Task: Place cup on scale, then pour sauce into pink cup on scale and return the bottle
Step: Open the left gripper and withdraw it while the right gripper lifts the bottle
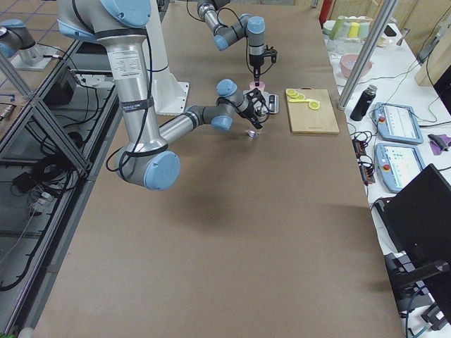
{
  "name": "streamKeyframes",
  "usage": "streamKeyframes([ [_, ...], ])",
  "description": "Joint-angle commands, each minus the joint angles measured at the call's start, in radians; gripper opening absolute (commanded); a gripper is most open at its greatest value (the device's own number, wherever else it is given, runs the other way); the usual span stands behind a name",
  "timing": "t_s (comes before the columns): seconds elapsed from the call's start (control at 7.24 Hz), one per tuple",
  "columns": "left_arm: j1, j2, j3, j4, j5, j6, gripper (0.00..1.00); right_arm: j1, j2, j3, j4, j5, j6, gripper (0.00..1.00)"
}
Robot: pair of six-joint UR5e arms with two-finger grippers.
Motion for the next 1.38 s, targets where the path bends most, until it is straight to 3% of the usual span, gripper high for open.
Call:
streamKeyframes([
  [0.0, 0.001, 0.002, -0.001, -0.001, 0.001, 0.000, 0.00, -0.011, 0.006, -0.002, 0.002, -0.015, 0.005, 0.54],
  [0.14, 0.001, 0.006, -0.001, -0.002, 0.001, 0.001, 0.00, -0.011, 0.008, -0.002, 0.002, -0.015, 0.005, 0.47],
  [0.41, 0.000, 0.017, -0.003, -0.051, 0.001, 0.001, 0.00, -0.011, 0.011, 0.001, 0.002, -0.018, 0.027, 0.00],
  [0.55, -0.001, 0.017, -0.006, -0.058, 0.001, -0.002, 0.08, -0.011, 0.011, 0.005, 0.002, -0.018, 0.032, 0.00],
  [0.69, -0.001, 0.017, -0.009, -0.058, 0.001, -0.005, 0.45, -0.011, 0.011, 0.010, 0.002, -0.018, 0.038, 0.00],
  [0.83, -0.004, 0.016, -0.022, -0.055, -0.002, -0.006, 0.61, -0.011, 0.012, 0.011, 0.002, -0.018, 0.066, 0.00],
  [1.24, -0.013, 0.017, -0.068, -0.044, -0.005, -0.003, 0.92, -0.004, 0.023, 0.030, -0.022, -0.010, 0.068, 0.00],
])
